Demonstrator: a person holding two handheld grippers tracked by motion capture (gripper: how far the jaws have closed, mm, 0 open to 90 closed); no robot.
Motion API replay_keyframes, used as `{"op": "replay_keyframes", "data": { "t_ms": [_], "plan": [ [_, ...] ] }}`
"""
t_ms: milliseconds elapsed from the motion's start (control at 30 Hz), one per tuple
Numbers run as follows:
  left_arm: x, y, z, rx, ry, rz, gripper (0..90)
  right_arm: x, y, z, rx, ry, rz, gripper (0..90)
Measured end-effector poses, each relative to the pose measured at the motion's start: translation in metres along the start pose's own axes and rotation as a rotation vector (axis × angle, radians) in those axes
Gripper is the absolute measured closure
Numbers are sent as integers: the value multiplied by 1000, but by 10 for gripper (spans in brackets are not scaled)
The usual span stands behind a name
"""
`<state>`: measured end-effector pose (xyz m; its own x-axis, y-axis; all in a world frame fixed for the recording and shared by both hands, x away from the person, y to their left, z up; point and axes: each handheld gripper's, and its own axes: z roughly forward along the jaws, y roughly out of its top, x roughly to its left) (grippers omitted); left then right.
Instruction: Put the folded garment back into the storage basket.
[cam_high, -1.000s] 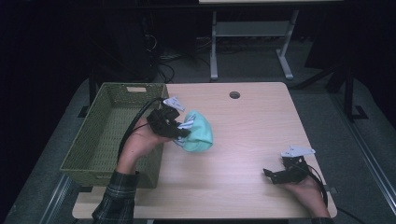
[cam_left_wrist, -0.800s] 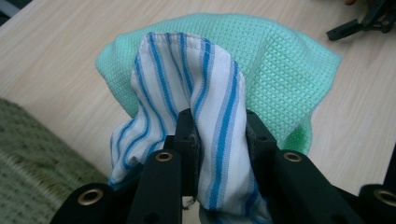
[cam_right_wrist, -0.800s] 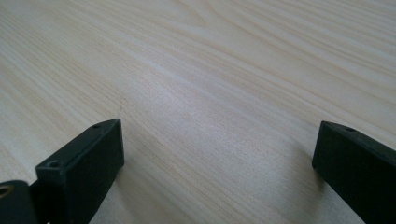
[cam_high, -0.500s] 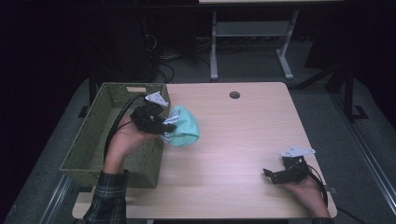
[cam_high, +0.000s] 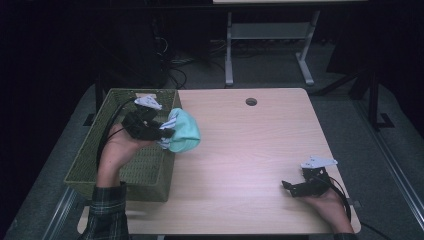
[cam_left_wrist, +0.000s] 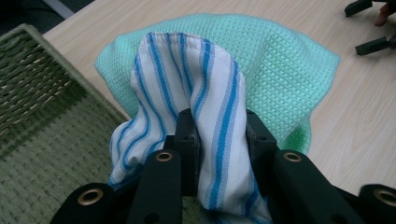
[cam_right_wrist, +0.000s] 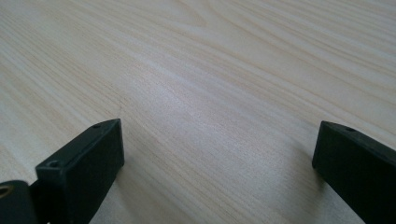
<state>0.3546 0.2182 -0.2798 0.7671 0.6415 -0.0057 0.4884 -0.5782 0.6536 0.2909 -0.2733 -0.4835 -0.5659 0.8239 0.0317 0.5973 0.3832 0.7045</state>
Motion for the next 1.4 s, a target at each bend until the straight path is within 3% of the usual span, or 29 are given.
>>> {"op": "replay_keyframes", "data": {
  "t_ms": [200,733,1100,1400],
  "plan": [
    [9,-9,-16,-17,40,-27,713,0,0,0,0,0,0,17],
    [27,-31,-34,-20,104,-78,710,0,0,0,0,0,0,17],
    [49,-56,-32,12,184,-158,710,0,0,0,0,0,0,17],
    [62,-74,-21,51,237,-187,708,0,0,0,0,2,1,17]
  ]
}}
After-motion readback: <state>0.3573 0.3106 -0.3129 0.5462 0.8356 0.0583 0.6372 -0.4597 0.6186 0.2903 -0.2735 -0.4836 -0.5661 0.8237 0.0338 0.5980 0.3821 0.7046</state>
